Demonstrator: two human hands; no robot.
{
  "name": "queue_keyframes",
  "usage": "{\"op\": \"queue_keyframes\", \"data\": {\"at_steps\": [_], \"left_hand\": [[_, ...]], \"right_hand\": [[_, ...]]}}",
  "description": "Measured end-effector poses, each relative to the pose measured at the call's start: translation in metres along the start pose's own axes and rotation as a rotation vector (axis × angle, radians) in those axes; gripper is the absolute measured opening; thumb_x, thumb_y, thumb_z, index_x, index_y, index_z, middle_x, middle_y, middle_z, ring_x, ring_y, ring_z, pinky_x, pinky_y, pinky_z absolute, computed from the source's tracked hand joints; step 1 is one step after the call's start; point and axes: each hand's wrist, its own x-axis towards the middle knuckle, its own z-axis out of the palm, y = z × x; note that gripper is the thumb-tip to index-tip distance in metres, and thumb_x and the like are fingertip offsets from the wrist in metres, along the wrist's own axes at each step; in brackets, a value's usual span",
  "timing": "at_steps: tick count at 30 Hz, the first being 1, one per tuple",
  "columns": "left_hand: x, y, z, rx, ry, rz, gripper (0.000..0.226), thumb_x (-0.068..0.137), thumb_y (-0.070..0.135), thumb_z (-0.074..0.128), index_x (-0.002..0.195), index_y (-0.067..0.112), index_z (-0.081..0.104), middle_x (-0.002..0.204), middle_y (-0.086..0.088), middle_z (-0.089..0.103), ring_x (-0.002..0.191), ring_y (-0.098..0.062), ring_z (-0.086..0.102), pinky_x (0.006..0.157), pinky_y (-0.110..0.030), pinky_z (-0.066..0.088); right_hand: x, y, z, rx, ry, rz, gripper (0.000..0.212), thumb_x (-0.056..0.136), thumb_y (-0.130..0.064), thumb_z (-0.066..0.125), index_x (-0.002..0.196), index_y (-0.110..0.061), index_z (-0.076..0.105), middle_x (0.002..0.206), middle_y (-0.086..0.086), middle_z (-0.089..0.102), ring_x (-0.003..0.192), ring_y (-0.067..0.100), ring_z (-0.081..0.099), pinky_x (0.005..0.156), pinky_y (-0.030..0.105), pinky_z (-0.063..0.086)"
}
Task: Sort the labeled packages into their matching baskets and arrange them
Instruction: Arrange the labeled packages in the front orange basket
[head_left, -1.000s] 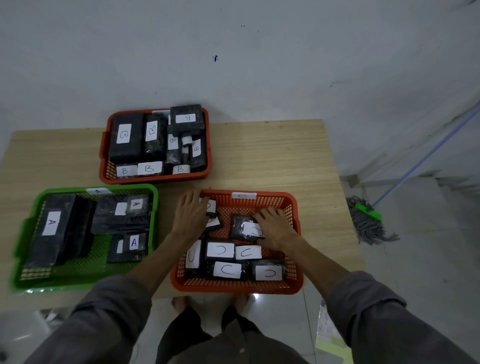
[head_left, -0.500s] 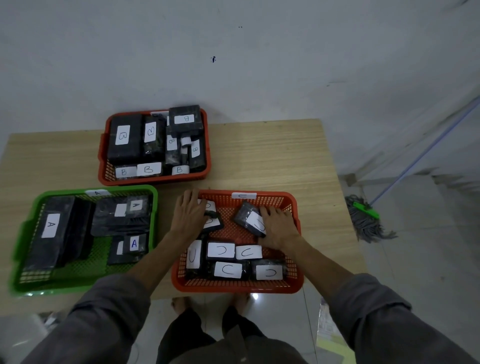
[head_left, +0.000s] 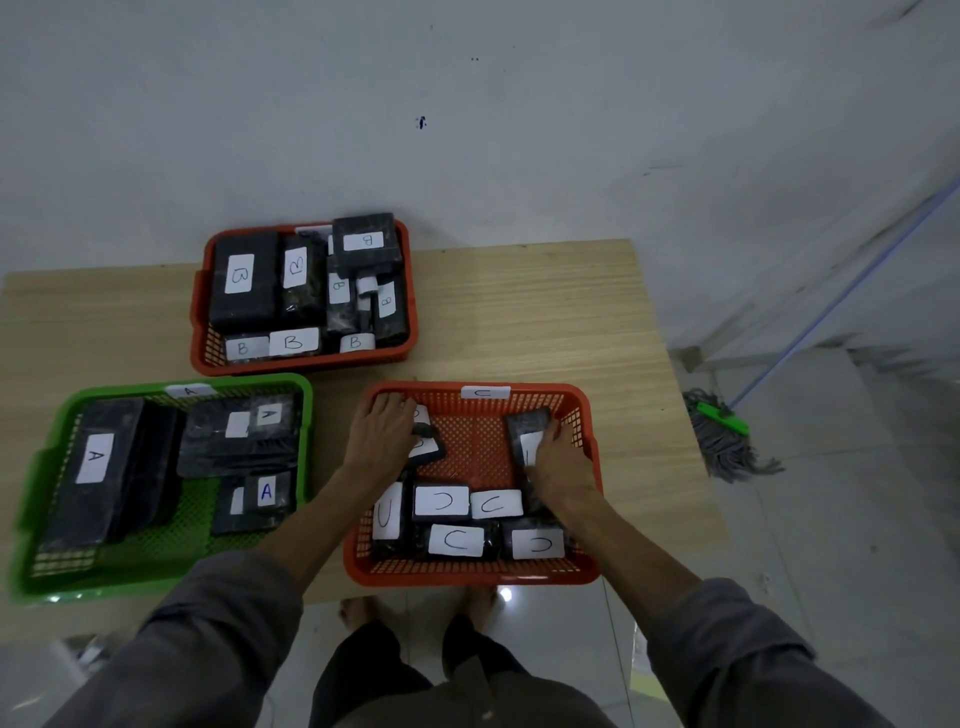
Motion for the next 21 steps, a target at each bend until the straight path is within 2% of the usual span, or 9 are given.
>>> {"op": "queue_keyframes", "data": {"at_steps": [2, 5, 8, 12, 14, 15, 18, 19, 21], "left_hand": [[0.0, -0.001, 0.001, -0.009, 0.0, 0.01, 0.037, 0.088, 0.039, 0.063, 0.116, 0.015, 0.056, 0.124, -0.004, 0.06, 0.122, -0.021, 0.053, 0.112, -0.039, 0.034], [0.001, -0.002, 0.003, -0.035, -0.001, 0.026, 0.033, 0.09, 0.037, 0.061, 0.115, 0.016, 0.055, 0.124, -0.004, 0.06, 0.121, -0.021, 0.053, 0.112, -0.038, 0.034], [0.004, -0.004, 0.004, -0.055, -0.023, 0.035, 0.036, 0.091, 0.037, 0.06, 0.118, 0.015, 0.052, 0.125, -0.005, 0.058, 0.121, -0.021, 0.052, 0.112, -0.037, 0.033], [0.008, -0.006, 0.003, -0.03, -0.044, 0.063, 0.042, 0.092, 0.04, 0.058, 0.124, 0.014, 0.052, 0.129, -0.005, 0.056, 0.125, -0.021, 0.048, 0.114, -0.037, 0.029], [0.007, -0.008, 0.004, 0.019, -0.05, 0.083, 0.045, 0.094, 0.042, 0.053, 0.129, 0.014, 0.052, 0.132, -0.006, 0.053, 0.127, -0.022, 0.045, 0.115, -0.037, 0.029], [0.007, -0.008, 0.004, 0.031, -0.049, 0.087, 0.046, 0.095, 0.043, 0.051, 0.13, 0.014, 0.052, 0.133, -0.006, 0.052, 0.128, -0.022, 0.043, 0.115, -0.037, 0.028], [0.006, -0.01, 0.004, 0.027, -0.031, 0.106, 0.04, 0.096, 0.04, 0.051, 0.127, 0.016, 0.055, 0.134, -0.005, 0.052, 0.129, -0.022, 0.042, 0.115, -0.038, 0.027], [0.007, -0.011, 0.003, 0.016, -0.017, 0.114, 0.036, 0.096, 0.037, 0.052, 0.126, 0.018, 0.057, 0.134, -0.005, 0.053, 0.129, -0.022, 0.043, 0.115, -0.038, 0.027], [0.006, -0.012, 0.003, 0.008, -0.029, 0.143, 0.031, 0.095, 0.031, 0.055, 0.124, 0.021, 0.058, 0.132, -0.004, 0.055, 0.128, -0.022, 0.045, 0.114, -0.038, 0.03]], "right_hand": [[-0.002, -0.002, 0.0, -0.056, -0.009, -0.004, 0.064, 0.103, -0.021, 0.053, 0.151, 0.005, 0.021, 0.151, 0.024, 0.031, 0.114, 0.027, 0.061, 0.097, 0.034, 0.051], [-0.003, -0.002, 0.001, -0.042, -0.032, 0.046, 0.047, 0.103, -0.02, 0.05, 0.141, 0.005, 0.037, 0.134, 0.018, 0.055, 0.112, 0.025, 0.062, 0.094, 0.032, 0.053], [-0.002, -0.001, -0.002, -0.003, -0.056, 0.06, 0.056, 0.1, -0.018, 0.053, 0.144, 0.01, 0.032, 0.127, 0.019, 0.062, 0.112, 0.03, 0.065, 0.093, 0.039, 0.054], [0.001, -0.002, -0.004, -0.183, -0.053, 0.018, 0.05, 0.102, -0.012, 0.048, 0.145, 0.008, 0.036, 0.139, 0.022, 0.052, 0.115, 0.029, 0.063, 0.092, 0.037, 0.055], [0.002, -0.007, -0.004, -0.238, -0.043, -0.024, 0.065, 0.102, -0.02, 0.05, 0.155, 0.002, 0.019, 0.138, 0.022, 0.051, 0.111, 0.029, 0.064, 0.088, 0.038, 0.056], [0.003, -0.009, -0.004, -0.244, -0.036, -0.062, 0.075, 0.101, -0.028, 0.053, 0.158, -0.005, 0.009, 0.14, 0.023, 0.045, 0.113, 0.031, 0.062, 0.089, 0.039, 0.056], [0.005, -0.015, 0.005, -0.28, -0.066, -0.192, 0.082, 0.098, -0.039, 0.057, 0.159, -0.021, 0.005, 0.157, 0.021, 0.015, 0.138, 0.041, 0.035, 0.101, 0.046, 0.049], [0.005, -0.014, 0.009, -0.277, -0.063, -0.189, 0.08, 0.099, -0.036, 0.056, 0.159, -0.02, 0.006, 0.158, 0.02, 0.012, 0.141, 0.041, 0.029, 0.105, 0.046, 0.047], [0.005, -0.01, 0.014, -0.223, -0.028, -0.134, 0.078, 0.099, -0.031, 0.056, 0.158, -0.016, 0.008, 0.158, 0.02, 0.014, 0.141, 0.039, 0.029, 0.108, 0.047, 0.044]]}}
